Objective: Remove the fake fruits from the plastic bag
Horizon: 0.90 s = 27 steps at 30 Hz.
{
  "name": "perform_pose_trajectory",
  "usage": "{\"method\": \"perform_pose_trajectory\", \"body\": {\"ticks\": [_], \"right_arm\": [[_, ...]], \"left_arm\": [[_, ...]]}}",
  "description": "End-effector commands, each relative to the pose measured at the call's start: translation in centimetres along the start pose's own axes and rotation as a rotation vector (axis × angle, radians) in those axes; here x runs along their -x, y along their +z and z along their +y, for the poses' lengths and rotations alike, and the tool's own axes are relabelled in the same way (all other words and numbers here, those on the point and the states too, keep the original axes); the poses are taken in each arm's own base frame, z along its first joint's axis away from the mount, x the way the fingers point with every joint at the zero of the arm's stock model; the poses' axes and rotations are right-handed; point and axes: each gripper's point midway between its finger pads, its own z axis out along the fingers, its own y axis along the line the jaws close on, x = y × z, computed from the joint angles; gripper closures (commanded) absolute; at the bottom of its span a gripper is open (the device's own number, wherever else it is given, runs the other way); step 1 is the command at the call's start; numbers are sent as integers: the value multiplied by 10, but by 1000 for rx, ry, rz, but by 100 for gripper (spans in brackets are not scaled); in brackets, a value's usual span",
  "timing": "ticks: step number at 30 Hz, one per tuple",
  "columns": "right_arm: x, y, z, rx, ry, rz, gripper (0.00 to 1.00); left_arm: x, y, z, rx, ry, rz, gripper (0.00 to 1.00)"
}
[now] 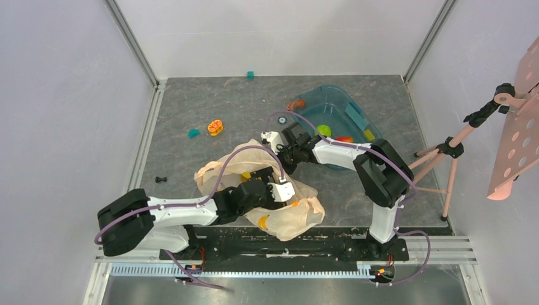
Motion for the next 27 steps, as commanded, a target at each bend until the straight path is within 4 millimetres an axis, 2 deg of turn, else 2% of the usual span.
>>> {"method": "perform_pose_trajectory", "body": {"ticks": [1,9,22,27], "right_arm": [[10,-7,8,20,-38,-30,71],[6,-9,13,39,-40,-28,72],[-4,-20,38,146,-73,-40,75],[-5,-18,40,174,-78,-29,76]], "left_arm": [[27,-9,4,-12,53,-50,0],[24,-8,0,-15,103,-27,0],[8,19,28,28,125,-5,0],[9,28,29,-6,121,-25,0]]}}
